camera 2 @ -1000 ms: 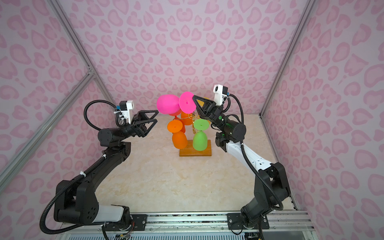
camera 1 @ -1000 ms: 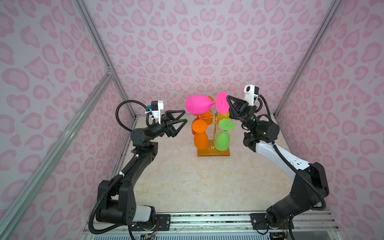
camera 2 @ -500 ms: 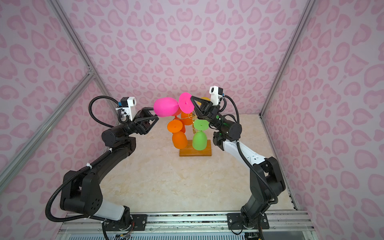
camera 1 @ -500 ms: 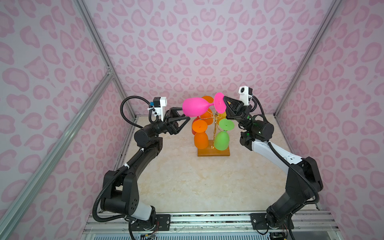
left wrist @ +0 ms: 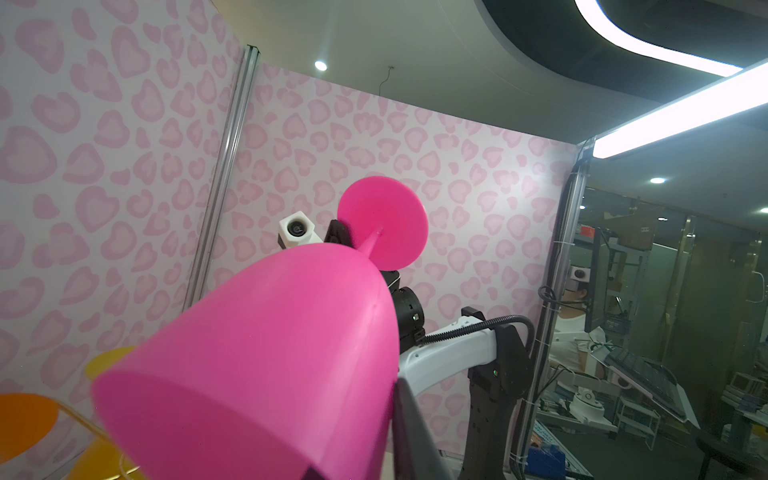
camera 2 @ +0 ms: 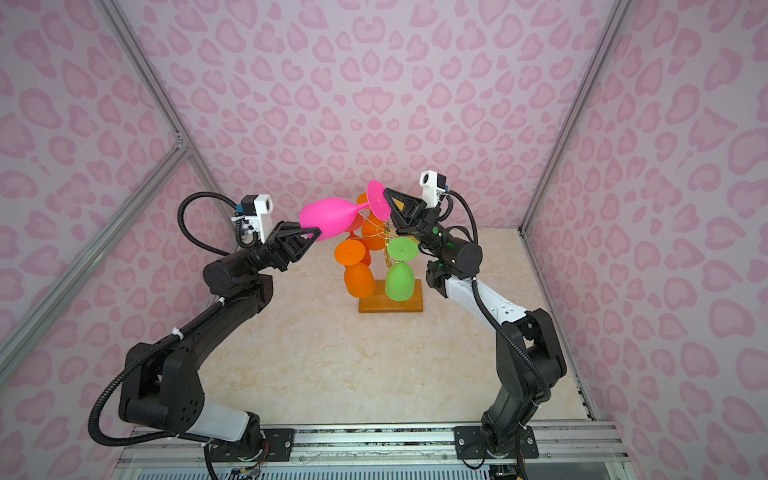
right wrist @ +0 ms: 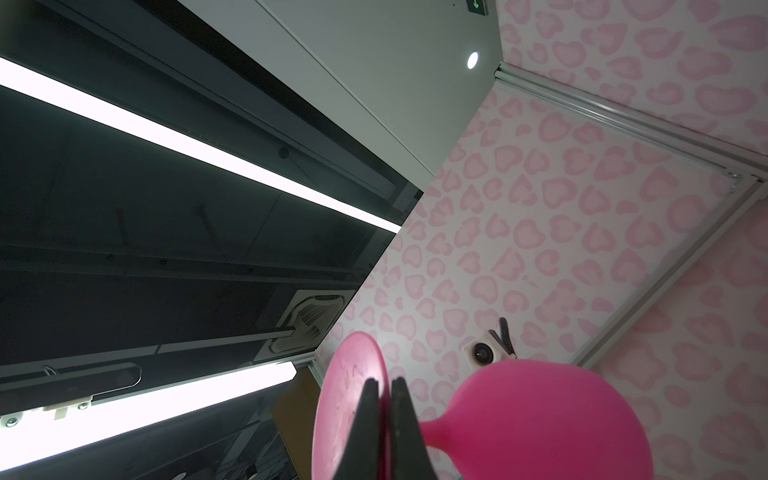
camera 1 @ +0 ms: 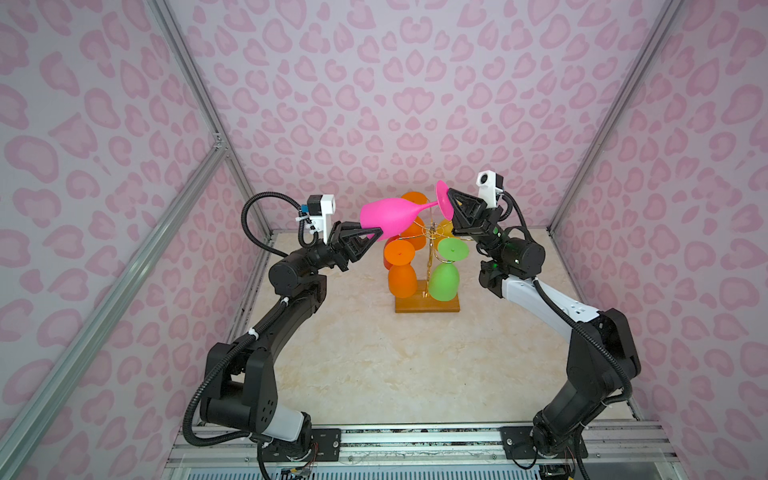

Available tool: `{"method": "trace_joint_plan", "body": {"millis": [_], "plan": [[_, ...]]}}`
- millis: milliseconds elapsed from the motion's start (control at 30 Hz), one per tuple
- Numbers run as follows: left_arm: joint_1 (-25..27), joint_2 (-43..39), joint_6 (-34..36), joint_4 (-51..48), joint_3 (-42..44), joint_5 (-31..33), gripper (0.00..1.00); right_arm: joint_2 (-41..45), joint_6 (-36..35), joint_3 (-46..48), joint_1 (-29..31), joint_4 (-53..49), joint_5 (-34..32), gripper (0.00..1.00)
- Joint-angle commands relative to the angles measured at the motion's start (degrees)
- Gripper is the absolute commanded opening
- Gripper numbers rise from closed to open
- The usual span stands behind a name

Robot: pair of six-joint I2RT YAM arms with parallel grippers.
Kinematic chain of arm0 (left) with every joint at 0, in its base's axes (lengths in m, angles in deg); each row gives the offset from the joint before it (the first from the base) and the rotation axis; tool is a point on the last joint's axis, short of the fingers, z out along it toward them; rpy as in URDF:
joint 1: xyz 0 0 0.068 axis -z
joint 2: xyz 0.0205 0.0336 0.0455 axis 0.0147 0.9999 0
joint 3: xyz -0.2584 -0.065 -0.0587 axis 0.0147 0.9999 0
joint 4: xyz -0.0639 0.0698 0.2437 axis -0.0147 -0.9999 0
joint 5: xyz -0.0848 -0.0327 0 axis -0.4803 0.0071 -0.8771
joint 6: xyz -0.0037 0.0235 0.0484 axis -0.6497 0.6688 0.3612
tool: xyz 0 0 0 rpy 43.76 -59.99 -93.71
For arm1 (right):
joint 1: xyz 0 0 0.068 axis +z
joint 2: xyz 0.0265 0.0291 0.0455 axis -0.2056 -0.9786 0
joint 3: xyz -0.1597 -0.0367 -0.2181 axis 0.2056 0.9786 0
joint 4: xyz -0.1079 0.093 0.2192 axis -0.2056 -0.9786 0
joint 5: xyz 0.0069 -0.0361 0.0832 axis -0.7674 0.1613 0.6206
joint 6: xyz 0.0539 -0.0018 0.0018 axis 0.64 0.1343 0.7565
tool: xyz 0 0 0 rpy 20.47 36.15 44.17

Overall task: Take the wine glass off the wine glass rack
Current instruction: 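Grasp the magenta glass bowl with the left gripper and release the right gripper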

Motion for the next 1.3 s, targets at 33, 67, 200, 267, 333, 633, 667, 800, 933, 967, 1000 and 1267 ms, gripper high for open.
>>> {"method": "trace_joint_plan", "body": {"millis": [33, 67, 200, 267, 333, 633, 667, 800, 933, 967, 1000, 1267], "plan": [[-0.18, -1.80, 0.23, 1.45, 0.94, 1.84, 0.09, -0.13, -0.54, 0.20, -0.49, 2.23, 0.73, 0.03], [-0.19, -2.13, 0.21, 1.45, 1.12, 1.96, 0.07, -0.17, -0.48, 0.24, -0.67, 2.21, 0.73, 0.06], [0.14, -3.90, 0.88, 1.42, 2.22, 2.01, 0.02, -0.13, -0.30, -0.06, -1.51, 2.26, 0.81, 0.22], [0.37, -4.71, 1.31, 1.37, 2.54, 1.06, 0.02, 0.09, -0.66, -0.19, -2.29, 2.16, 1.07, 0.29], [0.92, -5.64, 1.99, 0.30, 2.37, -0.36, 0.02, 0.46, -1.06, -0.06, -3.22, 2.14, 1.17, 0.36], [4.17, -12.78, 18.94, -24.81, 1.34, -6.42, 0.02, 5.37, -7.36, 4.30, -10.06, -2.55, 4.16, 0.47], [4.67, -13.93, 22.77, -30.10, 1.18, -6.63, 0.02, 6.69, -9.78, 5.11, -10.84, -5.08, 4.77, 0.47], [7.72, -19.00, 42.58, -57.80, -1.72, -4.50, 0.02, 12.93, -21.71, 8.29, -13.26, -18.30, 6.31, 0.48], [12.41, -21.80, 61.94, -86.09, -7.05, 2.48, 0.02, 19.64, -36.36, 9.80, -14.96, -36.88, 5.90, 0.49], [13.56, -21.99, 64.59, -90.50, -8.19, 4.19, 0.02, 21.42, -39.93, 9.92, -15.31, -42.09, 5.19, 0.51], [14.78, -22.16, 67.15, -94.72, -9.24, 6.22, 0.02, 23.04, -43.57, 9.92, -15.60, -47.53, 3.90, 0.52], [25.95, -19.71, 80.07, -118.84, -15.47, 25.72, 0.02, 33.70, -69.02, 9.05, -17.64, -79.81, -11.12, 0.57]]}}
